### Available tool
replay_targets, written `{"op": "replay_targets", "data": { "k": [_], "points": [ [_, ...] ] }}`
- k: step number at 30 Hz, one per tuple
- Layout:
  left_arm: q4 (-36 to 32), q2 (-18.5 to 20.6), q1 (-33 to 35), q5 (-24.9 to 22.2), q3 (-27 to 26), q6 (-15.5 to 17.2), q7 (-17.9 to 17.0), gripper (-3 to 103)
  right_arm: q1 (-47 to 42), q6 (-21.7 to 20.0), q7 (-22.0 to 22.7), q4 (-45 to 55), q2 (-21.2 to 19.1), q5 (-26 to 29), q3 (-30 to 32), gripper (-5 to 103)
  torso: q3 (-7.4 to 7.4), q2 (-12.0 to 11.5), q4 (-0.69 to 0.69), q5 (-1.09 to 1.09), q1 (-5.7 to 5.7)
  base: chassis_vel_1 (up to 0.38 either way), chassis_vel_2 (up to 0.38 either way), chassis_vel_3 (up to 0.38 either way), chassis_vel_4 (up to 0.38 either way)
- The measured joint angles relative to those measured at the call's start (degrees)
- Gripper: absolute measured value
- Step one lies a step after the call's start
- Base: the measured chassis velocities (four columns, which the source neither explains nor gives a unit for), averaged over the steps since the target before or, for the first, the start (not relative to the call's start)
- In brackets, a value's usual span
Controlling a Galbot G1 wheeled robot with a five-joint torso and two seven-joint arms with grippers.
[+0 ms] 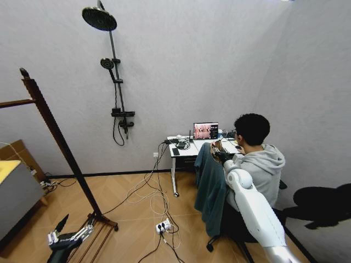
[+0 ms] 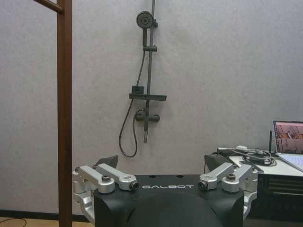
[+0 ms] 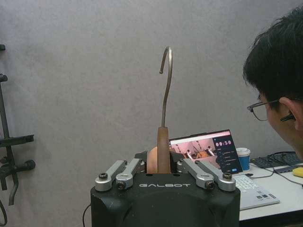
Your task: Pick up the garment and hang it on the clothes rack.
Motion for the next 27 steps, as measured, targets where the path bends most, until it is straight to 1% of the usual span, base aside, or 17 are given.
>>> {"op": "replay_targets", "data": {
  "k": [3, 12, 17, 19, 20, 22, 23, 25, 26, 27],
  "points": [
    [0.0, 0.0, 0.0, 0.0, 0.0, 0.0, 0.0, 100, -0.2, -0.3, 0.5, 0.4, -0.3, -0.1, 0.0, 10, 0.0, 0.0, 0.0, 0.0, 0.0, 0.0, 0.0, 0.0, 0.0],
    [0.0, 0.0, 0.0, 0.0, 0.0, 0.0, 0.0, 100, -1.5, -0.8, 0.8, 2.2, -0.5, -0.7, 0.2, 10, 0.0, 0.0, 0.01, 0.0, 0.0, 0.0, 0.0, 0.0, 0.0],
    [0.0, 0.0, 0.0, 0.0, 0.0, 0.0, 0.0, 100, -3.0, -1.7, 1.8, 5.7, -0.4, -0.7, 0.1, 10, 0.0, 0.0, 0.01, 0.0, 0.0, 0.0, 0.0, 0.0, 0.0],
    [0.0, 0.0, 0.0, 0.0, 0.0, 0.0, 0.0, 100, -5.9, -4.2, 2.4, 12.5, -1.2, 0.3, -0.3, 10, 0.0, 0.0, 0.01, 0.0, 0.0, 0.0, 0.0, 0.0, 0.0],
    [0.0, 0.0, 0.0, 0.0, 0.0, 0.0, 0.0, 100, -5.9, -4.2, 2.4, 12.5, -1.2, 0.3, -0.3, 10, 0.0, 0.0, 0.01, 0.0, 0.0, 0.0, 0.0, 0.0, 0.0],
    [0.0, 0.0, 0.0, 0.0, 0.0, 0.0, 0.0, 100, -9.6, -5.9, 1.4, 19.3, -2.7, 1.8, -1.0, 10, -0.01, 0.0, 0.02, -0.02, 0.0, 0.0, 0.0, 0.0, 0.0],
    [0.0, 0.0, 0.0, 0.0, 0.0, 0.0, 0.0, 100, -9.6, -5.9, 1.4, 19.3, -2.7, 1.8, -1.0, 10, -0.01, 0.0, 0.02, -0.02, 0.0, 0.0, 0.0, 0.0, 0.0],
    [0.0, 0.0, 0.0, 0.0, 0.0, 0.0, 0.0, 100, -13.2, -6.9, 0.0, 24.7, -4.4, 3.5, -2.1, 10, -0.01, 0.0, 0.0, -0.01, -0.01, 0.0, 0.0, 0.0, 0.0],
    [0.0, 0.0, 0.0, 0.0, 0.0, 0.0, 0.0, 100, -13.2, -6.9, 0.0, 24.7, -4.4, 3.5, -2.1, 10, -0.01, 0.0, 0.0, -0.01, -0.01, 0.0, 0.0, 0.0, 0.0],
    [0.0, 0.0, 0.0, 0.0, 0.0, 0.0, 0.0, 100, -14.9, -7.2, -0.6, 27.3, -5.3, 4.6, -2.8, 10, -0.01, 0.0, 0.0, 0.0, -0.01, 0.0, 0.0, 0.0, 0.0]
  ]
}}
